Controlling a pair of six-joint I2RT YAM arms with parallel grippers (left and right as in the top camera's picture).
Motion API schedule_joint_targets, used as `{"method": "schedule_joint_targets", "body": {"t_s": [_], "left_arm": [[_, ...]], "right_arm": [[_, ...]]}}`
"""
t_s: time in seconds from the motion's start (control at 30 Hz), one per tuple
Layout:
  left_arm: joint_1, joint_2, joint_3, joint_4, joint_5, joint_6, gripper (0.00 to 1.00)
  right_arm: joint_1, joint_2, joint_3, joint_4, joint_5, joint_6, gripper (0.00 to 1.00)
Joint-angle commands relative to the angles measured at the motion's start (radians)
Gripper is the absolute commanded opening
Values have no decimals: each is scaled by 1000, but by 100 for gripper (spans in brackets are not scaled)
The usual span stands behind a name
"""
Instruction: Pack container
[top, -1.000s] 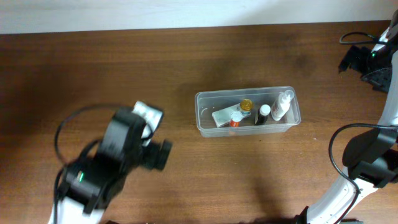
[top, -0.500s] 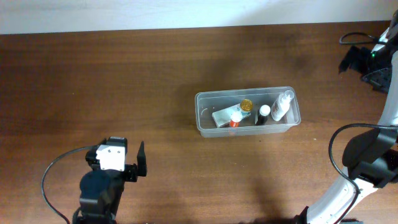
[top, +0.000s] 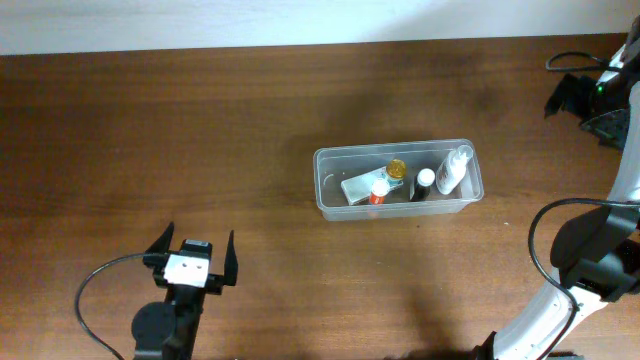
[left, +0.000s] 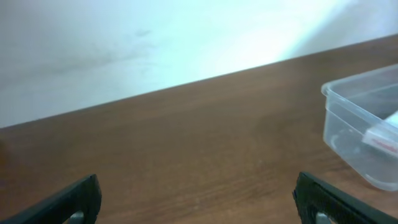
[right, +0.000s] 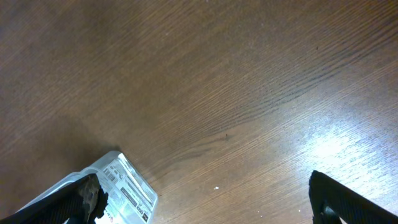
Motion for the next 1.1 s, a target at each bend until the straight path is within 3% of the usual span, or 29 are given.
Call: {"method": "schedule_joint_targets", "body": {"t_s": [0.0, 0.3, 0.63, 1.07], "left_arm": [[22, -63, -11, 10, 16, 21, 99], [24, -93, -79, 117, 14, 24, 99], [24, -93, -79, 26, -21, 28, 99], [24, -93, -78, 27, -18, 28, 99]], "right_arm": [[-1, 4, 0, 0, 2, 12, 98], [-1, 4, 0, 0, 2, 12, 98], [-1, 4, 0, 0, 2, 12, 98], [-1, 4, 0, 0, 2, 12, 98]]}}
